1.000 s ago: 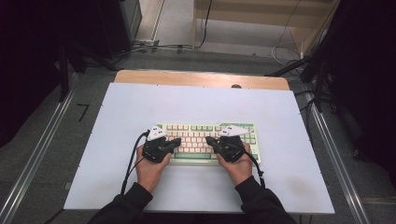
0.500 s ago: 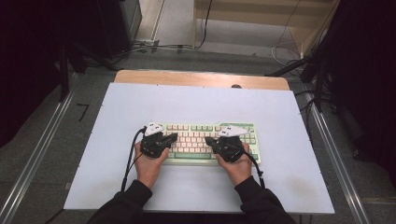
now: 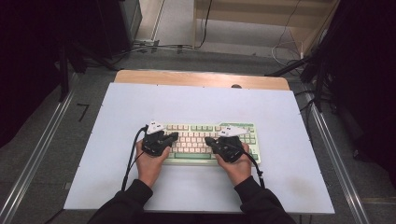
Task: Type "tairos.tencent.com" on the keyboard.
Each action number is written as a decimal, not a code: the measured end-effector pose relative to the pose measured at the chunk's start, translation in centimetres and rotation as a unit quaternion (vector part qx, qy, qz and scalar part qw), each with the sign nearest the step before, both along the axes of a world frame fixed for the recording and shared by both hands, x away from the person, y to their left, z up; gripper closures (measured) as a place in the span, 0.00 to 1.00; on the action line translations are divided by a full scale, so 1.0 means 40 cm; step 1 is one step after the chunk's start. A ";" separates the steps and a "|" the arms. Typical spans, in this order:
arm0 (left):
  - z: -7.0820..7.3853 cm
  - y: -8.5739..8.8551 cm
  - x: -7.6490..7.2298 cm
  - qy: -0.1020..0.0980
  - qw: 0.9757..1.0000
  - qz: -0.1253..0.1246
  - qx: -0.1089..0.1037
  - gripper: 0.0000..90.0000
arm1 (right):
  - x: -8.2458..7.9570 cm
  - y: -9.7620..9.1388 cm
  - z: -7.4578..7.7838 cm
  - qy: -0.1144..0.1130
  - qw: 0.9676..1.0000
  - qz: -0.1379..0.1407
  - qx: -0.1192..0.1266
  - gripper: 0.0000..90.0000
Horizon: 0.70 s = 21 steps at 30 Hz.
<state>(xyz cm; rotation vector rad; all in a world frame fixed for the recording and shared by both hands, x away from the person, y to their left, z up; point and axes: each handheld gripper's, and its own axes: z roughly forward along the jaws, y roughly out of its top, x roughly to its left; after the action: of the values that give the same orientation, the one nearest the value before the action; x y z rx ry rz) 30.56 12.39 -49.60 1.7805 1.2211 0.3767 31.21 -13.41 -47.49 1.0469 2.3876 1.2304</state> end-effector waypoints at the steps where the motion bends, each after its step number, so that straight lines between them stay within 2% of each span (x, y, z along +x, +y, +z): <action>1: 0.000 -0.001 0.000 0.001 1.000 0.000 0.000 1.00 | 0.000 0.000 0.000 0.000 1.000 0.000 0.000 0.97; 6: -0.004 -0.006 0.000 0.002 1.000 -0.003 0.008 1.00 | 0.000 0.000 0.000 0.000 1.000 0.000 0.000 0.97; 10: -0.007 -0.015 0.000 0.002 1.000 -0.005 0.027 1.00 | -0.001 0.001 -0.001 0.001 1.000 0.000 0.000 0.97; 16: 0.004 -0.009 -0.005 -0.009 1.000 -0.003 0.013 1.00 | -0.002 0.001 0.001 0.002 1.000 0.000 0.001 0.97; 21: 0.013 -0.003 -0.008 -0.010 1.000 -0.003 0.001 1.00 | -0.002 0.004 -0.002 0.001 1.000 0.002 0.000 0.97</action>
<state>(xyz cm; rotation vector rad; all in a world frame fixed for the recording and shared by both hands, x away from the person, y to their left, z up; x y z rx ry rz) 30.25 12.28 -49.08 1.7790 1.2013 0.3914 31.13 -13.26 -47.55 1.0449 2.3934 1.2301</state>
